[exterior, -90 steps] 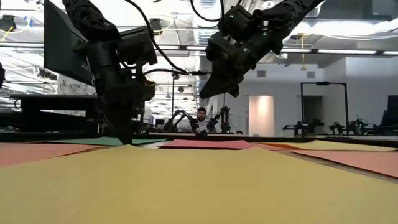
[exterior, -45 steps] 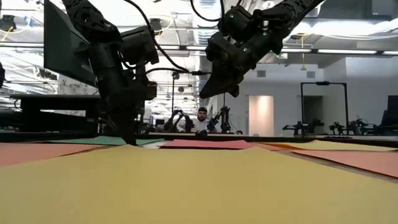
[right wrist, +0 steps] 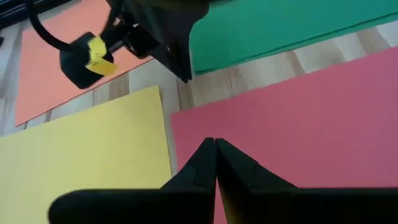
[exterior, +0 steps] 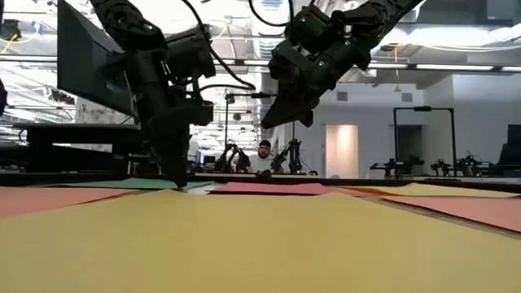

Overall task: Organize paper
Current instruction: Stack the green paper on top of the green paper

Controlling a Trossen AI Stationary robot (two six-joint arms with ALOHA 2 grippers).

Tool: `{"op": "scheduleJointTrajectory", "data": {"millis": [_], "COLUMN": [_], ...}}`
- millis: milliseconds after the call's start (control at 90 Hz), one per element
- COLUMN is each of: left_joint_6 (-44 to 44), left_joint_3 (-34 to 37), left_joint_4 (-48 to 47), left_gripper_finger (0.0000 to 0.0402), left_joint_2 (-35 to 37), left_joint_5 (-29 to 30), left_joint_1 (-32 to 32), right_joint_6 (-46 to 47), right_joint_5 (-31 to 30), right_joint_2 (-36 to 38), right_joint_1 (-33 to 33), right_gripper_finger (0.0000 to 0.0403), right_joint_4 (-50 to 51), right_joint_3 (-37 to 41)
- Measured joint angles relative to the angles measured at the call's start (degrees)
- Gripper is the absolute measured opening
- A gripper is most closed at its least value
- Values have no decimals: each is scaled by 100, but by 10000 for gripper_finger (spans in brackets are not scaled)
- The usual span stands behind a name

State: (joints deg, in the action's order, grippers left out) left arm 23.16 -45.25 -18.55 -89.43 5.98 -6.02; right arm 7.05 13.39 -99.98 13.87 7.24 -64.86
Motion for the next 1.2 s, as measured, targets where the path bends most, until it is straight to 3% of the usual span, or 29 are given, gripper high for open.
{"op": "scheduleJointTrajectory", "data": {"millis": [189, 311, 389, 533, 644, 944, 1200], "left_joint_6": [141, 873, 1412, 1646, 1352, 601, 446], "left_joint_3": [-6, -9, -11, -9, -9, -11, -33], "left_joint_4": [-467, -1332, -2008, -2712, -2658, -2448, -2402], "left_gripper_finger": [0, 0, 0, 0, 0, 0, 0], "left_joint_2": [658, 1123, 1339, 1374, 1319, 1329, 1206], "left_joint_5": [1369, 2707, 3011, 3019, 2989, 2122, 1984], "left_joint_1": [66, -100, -452, -1352, -2075, -3758, -4518], "right_joint_6": [139, 276, 285, 131, -144, -455, -405], "right_joint_5": [-4, 2, 22, 20, 21, 20, -199], "right_joint_2": [-117, -454, -717, -1285, -1776, -3023, -3259], "right_joint_1": [-22, -36, -39, -33, 2, 323, 469], "right_gripper_finger": [0, 0, 0, 0, 0, 0, 0], "right_joint_4": [-640, -745, -564, 98, 930, 3202, 3301], "right_joint_3": [0, -260, -593, -1432, -2333, -4670, -5319]}}
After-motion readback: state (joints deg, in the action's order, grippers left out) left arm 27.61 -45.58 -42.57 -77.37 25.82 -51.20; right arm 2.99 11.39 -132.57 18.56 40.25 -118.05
